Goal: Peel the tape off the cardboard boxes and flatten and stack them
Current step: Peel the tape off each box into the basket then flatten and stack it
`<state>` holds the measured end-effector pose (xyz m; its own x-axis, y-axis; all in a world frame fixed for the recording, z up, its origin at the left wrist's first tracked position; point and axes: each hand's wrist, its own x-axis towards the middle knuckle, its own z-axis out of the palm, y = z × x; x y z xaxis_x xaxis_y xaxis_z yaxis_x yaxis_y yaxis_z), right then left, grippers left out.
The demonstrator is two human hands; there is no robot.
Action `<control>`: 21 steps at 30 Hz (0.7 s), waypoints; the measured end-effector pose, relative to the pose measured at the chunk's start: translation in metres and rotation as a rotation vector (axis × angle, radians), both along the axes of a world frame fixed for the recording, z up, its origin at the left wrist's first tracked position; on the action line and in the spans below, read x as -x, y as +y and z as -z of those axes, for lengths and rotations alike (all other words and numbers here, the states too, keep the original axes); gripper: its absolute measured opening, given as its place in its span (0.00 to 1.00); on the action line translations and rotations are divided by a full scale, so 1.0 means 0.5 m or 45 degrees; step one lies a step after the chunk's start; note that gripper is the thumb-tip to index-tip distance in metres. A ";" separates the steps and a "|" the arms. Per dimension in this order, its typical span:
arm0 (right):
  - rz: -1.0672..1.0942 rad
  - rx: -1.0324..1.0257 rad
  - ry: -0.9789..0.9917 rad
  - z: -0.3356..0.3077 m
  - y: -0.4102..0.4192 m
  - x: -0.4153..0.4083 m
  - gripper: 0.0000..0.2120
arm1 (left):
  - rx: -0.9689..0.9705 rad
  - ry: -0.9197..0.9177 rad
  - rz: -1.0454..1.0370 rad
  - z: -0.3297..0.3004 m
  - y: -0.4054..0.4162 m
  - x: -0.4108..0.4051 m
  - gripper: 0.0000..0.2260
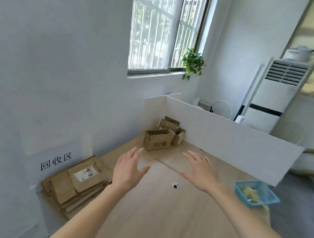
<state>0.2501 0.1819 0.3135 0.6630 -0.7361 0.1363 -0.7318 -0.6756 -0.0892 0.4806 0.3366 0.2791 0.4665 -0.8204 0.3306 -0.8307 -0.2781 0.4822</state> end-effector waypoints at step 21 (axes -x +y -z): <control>0.327 0.053 -0.105 -0.049 -0.260 0.854 0.35 | 0.024 -0.009 0.374 -0.055 -0.421 0.809 0.34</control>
